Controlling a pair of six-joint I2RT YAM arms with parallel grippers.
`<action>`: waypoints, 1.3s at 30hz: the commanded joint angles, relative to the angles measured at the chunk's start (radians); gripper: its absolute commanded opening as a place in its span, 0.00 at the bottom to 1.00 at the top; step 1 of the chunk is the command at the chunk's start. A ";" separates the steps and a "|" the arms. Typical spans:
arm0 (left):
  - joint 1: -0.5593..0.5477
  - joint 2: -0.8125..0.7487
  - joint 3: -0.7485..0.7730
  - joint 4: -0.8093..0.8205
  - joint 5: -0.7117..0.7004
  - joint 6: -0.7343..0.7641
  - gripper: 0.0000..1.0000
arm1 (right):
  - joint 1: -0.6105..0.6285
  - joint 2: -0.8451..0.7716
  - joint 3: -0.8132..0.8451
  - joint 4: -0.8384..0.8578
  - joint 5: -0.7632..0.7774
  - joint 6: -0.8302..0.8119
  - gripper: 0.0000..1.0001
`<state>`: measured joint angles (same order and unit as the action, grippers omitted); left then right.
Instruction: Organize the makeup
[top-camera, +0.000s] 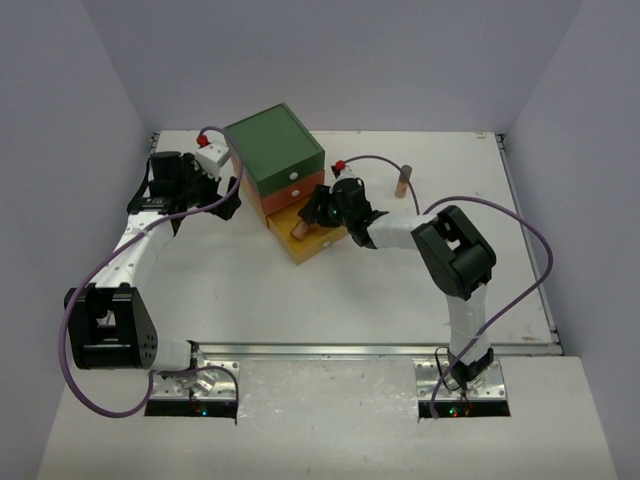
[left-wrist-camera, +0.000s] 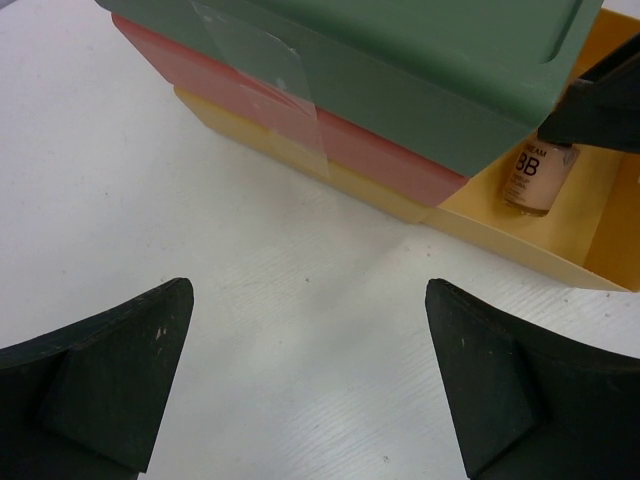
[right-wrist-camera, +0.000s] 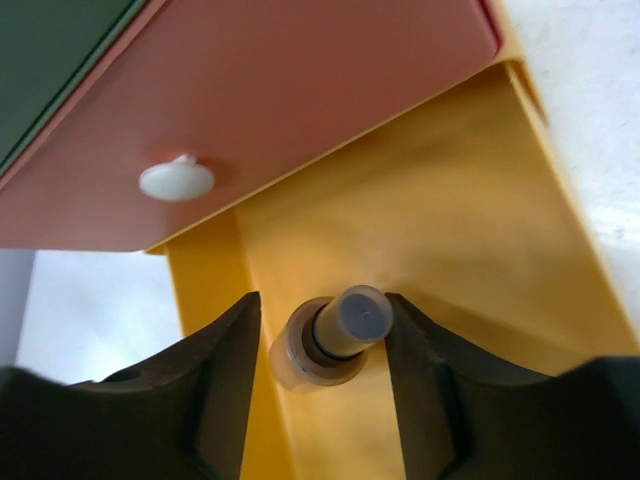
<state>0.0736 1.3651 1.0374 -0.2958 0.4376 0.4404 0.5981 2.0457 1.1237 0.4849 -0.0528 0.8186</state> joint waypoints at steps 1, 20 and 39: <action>0.012 -0.011 0.029 0.022 0.006 0.006 1.00 | -0.009 0.010 0.115 -0.143 0.034 -0.137 0.56; 0.012 0.048 0.047 0.047 0.016 0.022 1.00 | -0.113 -0.451 -0.002 -0.374 0.359 -0.511 0.68; 0.012 0.045 0.051 0.028 -0.025 0.063 1.00 | -0.380 -0.095 0.369 -0.601 0.403 -0.576 0.83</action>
<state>0.0738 1.4273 1.0569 -0.2920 0.4198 0.4834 0.2304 1.9191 1.4032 -0.1124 0.3596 0.2778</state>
